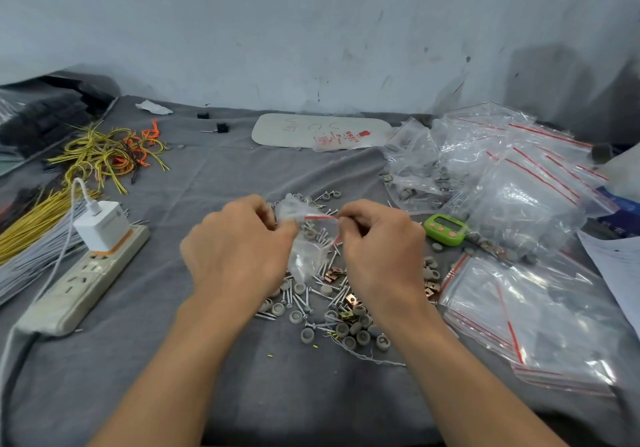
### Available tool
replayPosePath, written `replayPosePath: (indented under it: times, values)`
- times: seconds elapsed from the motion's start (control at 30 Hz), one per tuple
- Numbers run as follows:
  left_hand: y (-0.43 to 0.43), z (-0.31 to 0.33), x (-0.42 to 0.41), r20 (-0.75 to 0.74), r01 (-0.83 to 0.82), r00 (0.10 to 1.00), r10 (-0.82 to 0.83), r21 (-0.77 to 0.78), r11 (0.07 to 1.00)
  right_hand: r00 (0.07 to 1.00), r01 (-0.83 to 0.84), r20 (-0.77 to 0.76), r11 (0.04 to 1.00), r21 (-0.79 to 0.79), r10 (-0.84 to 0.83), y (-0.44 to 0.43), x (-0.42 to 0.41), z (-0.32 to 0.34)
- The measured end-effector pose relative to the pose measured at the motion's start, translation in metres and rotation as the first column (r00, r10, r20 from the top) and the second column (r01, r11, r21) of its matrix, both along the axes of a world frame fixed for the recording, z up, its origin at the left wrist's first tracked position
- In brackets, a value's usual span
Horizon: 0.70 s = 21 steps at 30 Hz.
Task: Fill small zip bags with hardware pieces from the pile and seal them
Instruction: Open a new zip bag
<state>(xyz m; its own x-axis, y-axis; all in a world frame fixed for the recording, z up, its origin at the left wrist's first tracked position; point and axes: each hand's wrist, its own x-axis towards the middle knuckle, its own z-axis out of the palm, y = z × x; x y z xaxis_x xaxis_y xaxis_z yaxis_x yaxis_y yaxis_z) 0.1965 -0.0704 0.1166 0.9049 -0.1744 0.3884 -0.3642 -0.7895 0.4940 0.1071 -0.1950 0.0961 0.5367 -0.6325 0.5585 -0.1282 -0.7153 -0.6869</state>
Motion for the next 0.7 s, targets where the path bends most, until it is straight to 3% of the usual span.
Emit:
replayPosePath:
  times: [0.1, 0.17, 0.23, 0.37, 0.43, 0.53, 0.6, 0.7]
  values:
    - [0.000, -0.004, -0.002, -0.165, 0.100, 0.981, -0.097, 0.008, 0.995, 0.989, -0.079, 0.130, 0.993, 0.092, 0.067, 0.003, -0.001, 0.002]
    - [0.004, -0.003, 0.003, -0.290, 0.251, 0.932, -0.218, 0.082, 0.964, 0.987, -0.089, 0.139, 0.994, 0.067, 0.079, 0.002, -0.004, 0.004]
    - [0.010, 0.002, 0.011, -0.352, 0.273, 0.906, -0.234, 0.065, 0.960, 0.992, -0.029, 0.122, 1.000, -0.005, 0.030, -0.003, -0.006, 0.005]
    - [0.013, 0.005, 0.016, -0.136, 0.072, 0.988, -0.075, -0.028, 0.997, 0.998, 0.057, 0.034, 0.997, -0.050, -0.055, -0.003, -0.005, 0.010]
    - [0.011, 0.001, 0.011, -0.099, 0.041, 0.994, -0.045, -0.049, 0.998, 0.996, 0.086, 0.036, 0.968, -0.235, -0.080, 0.009, -0.005, 0.014]
    - [0.008, -0.003, 0.006, -0.086, 0.076, 0.993, -0.084, -0.093, 0.993, 0.988, -0.119, 0.028, 0.874, -0.471, 0.150, 0.029, -0.006, 0.008]
    - [0.007, -0.004, 0.007, -0.080, 0.127, 0.988, -0.135, -0.102, 0.987, 0.966, -0.255, -0.142, 0.883, -0.393, 0.216, 0.034, -0.001, 0.001]
    - [0.009, -0.005, 0.004, -0.103, 0.278, 0.951, -0.290, -0.114, 0.954, 0.902, -0.273, -0.380, 0.952, -0.141, 0.203, 0.025, 0.008, -0.009]
